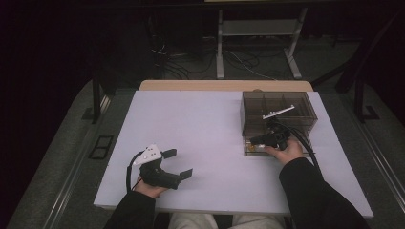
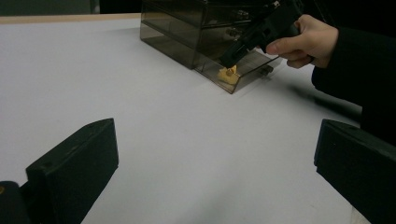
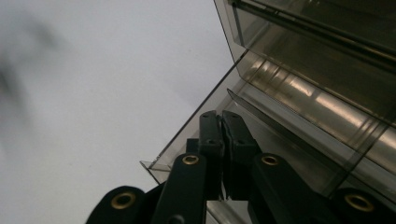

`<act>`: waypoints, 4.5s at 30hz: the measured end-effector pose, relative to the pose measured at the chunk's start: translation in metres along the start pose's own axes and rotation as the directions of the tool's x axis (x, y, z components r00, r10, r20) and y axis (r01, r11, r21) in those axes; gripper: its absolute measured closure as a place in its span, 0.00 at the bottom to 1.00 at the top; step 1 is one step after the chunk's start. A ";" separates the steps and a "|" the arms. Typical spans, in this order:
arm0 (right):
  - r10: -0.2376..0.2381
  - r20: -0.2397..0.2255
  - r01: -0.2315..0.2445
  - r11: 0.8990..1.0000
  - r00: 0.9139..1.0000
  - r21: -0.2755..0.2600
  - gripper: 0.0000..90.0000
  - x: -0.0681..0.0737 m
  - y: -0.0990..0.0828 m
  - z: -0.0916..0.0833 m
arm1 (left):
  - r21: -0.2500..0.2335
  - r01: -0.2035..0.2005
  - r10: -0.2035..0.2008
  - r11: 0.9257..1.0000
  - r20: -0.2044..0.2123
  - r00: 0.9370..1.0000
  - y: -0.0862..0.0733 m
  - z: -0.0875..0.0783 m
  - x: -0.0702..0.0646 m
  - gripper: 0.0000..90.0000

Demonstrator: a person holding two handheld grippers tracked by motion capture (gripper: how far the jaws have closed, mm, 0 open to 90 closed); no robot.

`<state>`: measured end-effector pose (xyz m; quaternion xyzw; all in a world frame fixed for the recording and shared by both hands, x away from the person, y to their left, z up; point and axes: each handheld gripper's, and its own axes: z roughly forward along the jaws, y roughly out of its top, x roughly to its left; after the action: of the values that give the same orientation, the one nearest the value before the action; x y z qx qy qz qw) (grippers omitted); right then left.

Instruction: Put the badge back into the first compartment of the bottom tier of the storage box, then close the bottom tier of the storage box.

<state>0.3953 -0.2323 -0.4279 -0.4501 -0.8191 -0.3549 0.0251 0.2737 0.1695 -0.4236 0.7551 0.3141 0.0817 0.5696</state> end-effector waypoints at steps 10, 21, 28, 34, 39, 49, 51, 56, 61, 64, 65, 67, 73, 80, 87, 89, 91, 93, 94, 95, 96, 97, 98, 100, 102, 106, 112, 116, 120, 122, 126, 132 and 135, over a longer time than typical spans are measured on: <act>-0.038 0.047 0.038 0.999 0.998 0.007 0.83 0.002 -0.001 0.002 | 0.001 0.000 0.000 1.000 0.000 1.000 0.000 0.000 0.000 0.00; -0.048 0.049 0.048 0.999 0.998 -0.010 0.55 0.004 -0.004 -0.011 | 0.001 0.001 -0.001 1.000 -0.001 1.000 0.000 0.000 0.000 0.00; -0.101 -0.049 0.099 0.995 0.994 -0.034 0.23 0.010 -0.009 -0.025 | -0.001 0.004 -0.004 1.000 -0.002 1.000 0.000 0.000 0.000 0.00; -0.108 -0.089 0.102 0.993 0.990 -0.065 0.12 0.015 -0.012 -0.037 | 0.002 -0.001 0.001 1.000 -0.001 1.000 0.000 0.000 0.000 0.00; -0.096 -0.083 0.090 0.994 0.992 -0.066 0.00 0.017 -0.017 -0.046 | 0.002 0.000 0.000 1.000 -0.001 1.000 0.000 0.000 0.000 0.00; -0.100 -0.067 0.094 0.991 0.993 -0.092 0.00 0.021 -0.029 -0.067 | 0.004 0.001 -0.001 1.000 -0.001 1.000 -0.001 0.001 -0.001 0.00; -0.100 -0.068 0.093 0.991 0.993 -0.094 0.00 0.021 -0.031 -0.069 | 0.004 -0.001 0.001 1.000 0.000 1.000 -0.001 0.001 -0.001 0.00; -0.100 -0.071 0.093 0.991 0.992 -0.099 0.00 0.021 -0.038 -0.073 | 0.004 -0.001 0.001 1.000 -0.001 1.000 -0.001 0.000 0.000 0.00; -0.102 -0.066 0.095 0.990 0.993 -0.100 0.00 0.022 -0.045 -0.077 | 0.005 0.000 0.000 1.000 0.000 1.000 -0.001 0.001 0.000 0.00; -0.100 -0.067 0.093 0.991 0.993 -0.099 0.00 0.023 -0.049 -0.080 | 0.007 -0.002 0.002 1.000 0.001 1.000 -0.001 0.001 -0.001 0.00; -0.102 -0.066 0.095 0.990 0.993 -0.100 0.00 0.022 -0.050 -0.080 | 0.005 -0.001 0.001 1.000 0.000 1.000 -0.001 0.001 -0.001 0.00; -0.100 -0.064 0.093 0.990 0.993 -0.104 0.00 0.022 -0.053 -0.083 | 0.006 -0.001 0.001 1.000 -0.001 1.000 -0.001 0.001 0.000 0.00; -0.085 -0.062 0.078 0.991 0.994 -0.107 0.00 0.019 -0.062 -0.090 | 0.007 -0.002 0.002 1.000 -0.001 1.000 -0.001 0.001 0.000 0.00; -0.073 -0.057 0.068 0.993 0.996 -0.096 0.00 0.015 -0.075 -0.094 | 0.007 0.000 0.001 1.000 -0.002 1.000 -0.001 0.001 0.000 0.00; -0.060 -0.057 0.055 0.995 0.997 -0.085 0.00 0.009 -0.089 -0.097 | 0.007 0.001 -0.001 1.000 -0.003 1.000 -0.001 0.001 0.000 0.00; -0.057 -0.058 0.052 0.995 0.997 -0.083 0.00 0.007 -0.093 -0.097 | 0.008 0.000 0.000 1.000 -0.003 1.000 -0.001 0.001 0.000 0.00; -0.055 -0.061 0.051 0.996 0.997 -0.080 0.00 0.006 -0.096 -0.097 | 0.008 -0.001 0.001 1.000 -0.002 1.000 -0.001 0.001 0.000 0.00; -0.053 -0.065 0.048 0.996 0.996 -0.074 0.01 0.005 -0.099 -0.096 | 0.008 0.002 -0.002 1.000 -0.003 1.000 -0.001 0.001 0.000 0.00; -0.050 -0.068 0.045 0.997 0.996 -0.068 0.00 0.005 -0.100 -0.096 | 0.008 0.000 0.000 1.000 -0.003 1.000 -0.001 0.001 0.000 0.00; -0.052 -0.061 0.049 0.997 0.997 -0.064 0.02 0.005 -0.101 -0.096 | 0.008 0.002 -0.002 1.000 -0.003 1.000 -0.001 0.001 0.000 0.00; -0.056 -0.057 0.052 0.997 0.997 -0.059 0.08 0.005 -0.103 -0.096 | 0.008 0.002 -0.002 1.000 -0.003 1.000 -0.001 0.001 0.000 0.00; -0.061 -0.064 0.057 0.997 0.996 -0.059 0.13 0.005 -0.104 -0.096 | 0.008 0.002 -0.002 1.000 -0.003 1.000 -0.001 0.001 0.000 0.00; -0.064 -0.067 0.060 0.996 0.996 -0.066 0.16 0.005 -0.105 -0.095 | 0.008 0.002 -0.002 1.000 -0.003 1.000 -0.001 0.001 -0.001 0.00; -0.058 -0.058 0.055 0.997 0.997 -0.058 0.16 0.004 -0.105 -0.095 | 0.008 0.002 -0.002 1.000 -0.003 1.000 -0.001 0.001 -0.001 0.00; -0.055 -0.042 0.053 0.998 0.998 -0.045 0.21 0.003 -0.106 -0.094 | 0.008 0.002 -0.002 1.000 -0.003 1.000 -0.001 0.001 -0.001 0.00; -0.042 -0.036 0.040 0.998 0.998 -0.040 0.29 0.000 -0.107 -0.092 | 0.008 0.001 -0.001 1.000 -0.003 1.000 -0.001 0.001 0.000 0.00; -0.031 -0.028 0.030 0.999 0.999 -0.033 0.41 -0.006 -0.110 -0.089 | 0.008 0.001 -0.001 1.000 -0.003 1.000 -0.001 0.001 -0.001 0.00; -0.023 -0.024 0.022 0.999 0.999 -0.029 0.49 -0.009 -0.111 -0.089 | 0.008 0.001 -0.001 1.000 -0.003 1.000 -0.001 0.001 0.000 0.00; -0.021 -0.015 0.021 1.000 1.000 -0.021 0.57 -0.010 -0.111 -0.088 | 0.008 0.001 -0.001 1.000 -0.004 1.000 -0.001 0.001 0.000 0.00; -0.024 -0.011 0.024 0.999 1.000 -0.023 0.63 -0.010 -0.111 -0.087 | 0.008 0.001 -0.001 1.000 -0.004 1.000 -0.001 0.001 0.000 0.00; -0.029 -0.011 0.028 0.999 1.000 -0.025 0.70 -0.011 -0.110 -0.086 | 0.008 0.000 0.000 1.000 -0.004 1.000 -0.001 0.001 0.000 0.00; -0.031 -0.007 0.030 0.999 1.000 -0.025 0.86 -0.012 -0.109 -0.084 | 0.009 -0.004 0.004 1.000 -0.003 1.000 -0.001 0.001 0.000 0.00; -0.032 -0.002 0.032 0.999 0.999 -0.017 0.94 -0.013 -0.107 -0.081 | 0.008 -0.004 0.004 1.000 -0.003 1.000 -0.001 0.001 0.000 0.00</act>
<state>0.2994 -0.3276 -0.4320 -0.4366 -0.8231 -0.3628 0.0163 0.2737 0.1685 -0.4250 0.7578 0.3139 0.0827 0.5660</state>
